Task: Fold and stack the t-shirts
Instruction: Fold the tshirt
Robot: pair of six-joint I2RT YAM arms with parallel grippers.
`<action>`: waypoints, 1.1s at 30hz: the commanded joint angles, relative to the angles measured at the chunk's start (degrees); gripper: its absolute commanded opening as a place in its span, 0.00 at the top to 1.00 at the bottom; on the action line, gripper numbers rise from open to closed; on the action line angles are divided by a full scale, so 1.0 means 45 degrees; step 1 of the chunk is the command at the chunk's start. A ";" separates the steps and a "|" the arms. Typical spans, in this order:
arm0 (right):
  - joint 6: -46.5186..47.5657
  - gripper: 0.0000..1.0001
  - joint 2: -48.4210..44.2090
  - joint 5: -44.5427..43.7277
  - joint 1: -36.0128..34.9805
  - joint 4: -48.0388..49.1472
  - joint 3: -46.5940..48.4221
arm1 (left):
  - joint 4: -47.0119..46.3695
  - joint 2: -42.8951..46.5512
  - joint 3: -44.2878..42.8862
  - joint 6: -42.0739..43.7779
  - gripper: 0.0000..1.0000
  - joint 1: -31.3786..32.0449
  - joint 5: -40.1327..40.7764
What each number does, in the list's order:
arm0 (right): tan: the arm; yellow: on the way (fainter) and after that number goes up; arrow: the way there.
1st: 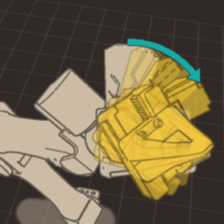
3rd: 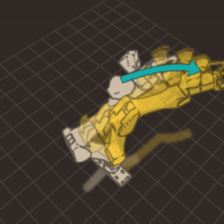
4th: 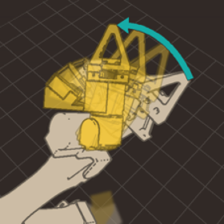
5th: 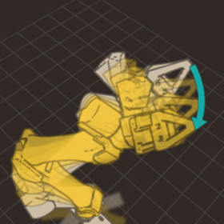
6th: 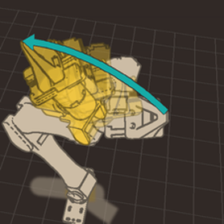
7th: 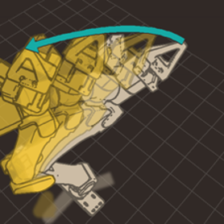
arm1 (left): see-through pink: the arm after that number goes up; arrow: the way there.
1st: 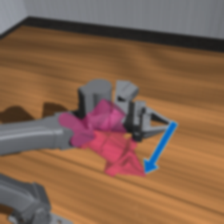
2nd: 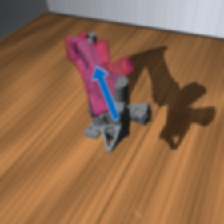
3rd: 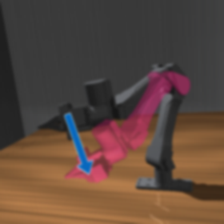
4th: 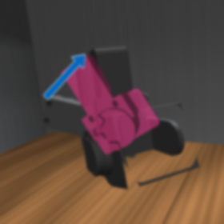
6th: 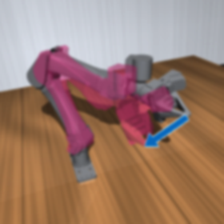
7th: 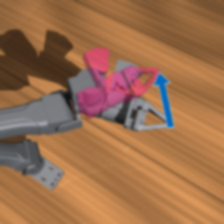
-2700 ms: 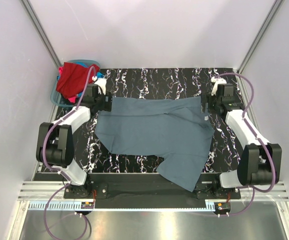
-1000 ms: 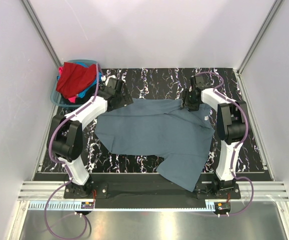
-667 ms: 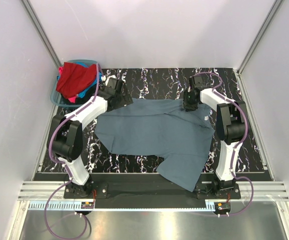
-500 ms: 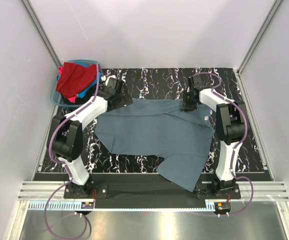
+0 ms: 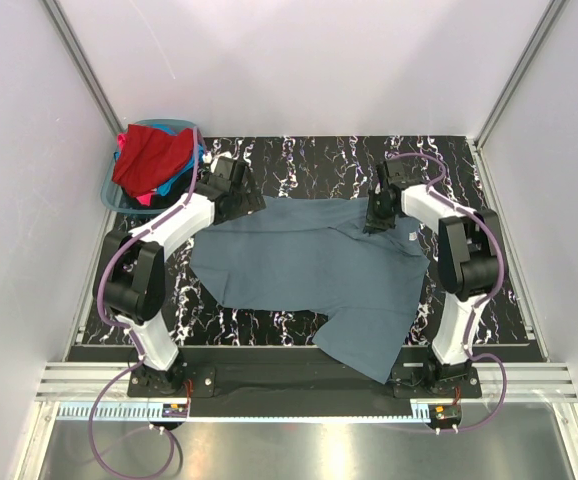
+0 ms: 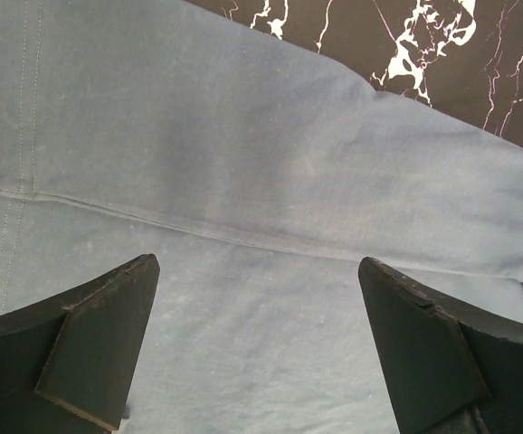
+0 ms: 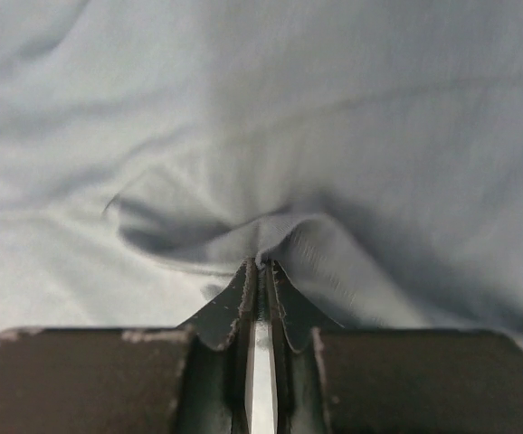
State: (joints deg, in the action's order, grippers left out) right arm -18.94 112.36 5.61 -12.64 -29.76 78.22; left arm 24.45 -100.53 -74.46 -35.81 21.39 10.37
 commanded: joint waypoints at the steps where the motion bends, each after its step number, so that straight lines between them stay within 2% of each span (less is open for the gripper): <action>1: -0.0458 0.87 -0.1412 0.0433 -0.0354 -0.0106 -0.0427 | -0.0296 0.0622 0.0081 0.0165 0.01 0.0072 0.0137; 12: -0.1590 0.83 -0.2330 0.1564 -0.0979 -0.0067 -0.2476 | -0.0374 0.0465 0.0139 0.0321 0.01 0.0189 0.0000; 14: -0.1748 0.71 -0.2719 0.1722 -0.1077 -0.0086 -0.2712 | -0.0393 0.0446 0.0120 0.0361 0.01 0.0189 -0.0058; 16: -0.2039 0.55 -0.3072 0.1917 -0.1116 -0.0086 -0.3064 | -0.0394 0.0426 0.0081 0.0419 0.01 0.0189 -0.0175; 17: -0.2099 0.40 -0.3460 0.1957 -0.1155 -0.0125 -0.3161 | -0.0394 0.0387 0.0081 0.0439 0.01 0.0189 -0.0195; 20: -0.2237 0.19 -0.4125 0.2016 -0.1155 -0.0494 -0.3222 | -0.0413 0.0309 0.0100 0.0478 0.01 0.0247 -0.0293; 23: -0.2139 0.19 -0.4439 0.1569 -0.1155 -0.1293 -0.2637 | -0.0413 0.0290 0.0120 0.0555 0.01 0.0325 -0.0352; 28: -0.1768 0.20 -0.4110 -0.0500 -0.1155 -0.2195 -0.0860 | -0.0394 0.0328 0.0139 0.0615 0.01 0.0442 -0.0352; 33: -0.1144 0.30 -0.2353 -0.1790 -0.1136 -0.2059 0.0079 | -0.0394 0.0348 0.0139 0.0614 0.01 0.0482 -0.0391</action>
State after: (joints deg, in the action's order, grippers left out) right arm -26.24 97.14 3.79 -17.37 -37.56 76.36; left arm 24.36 -100.53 -73.76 -34.02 23.29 9.39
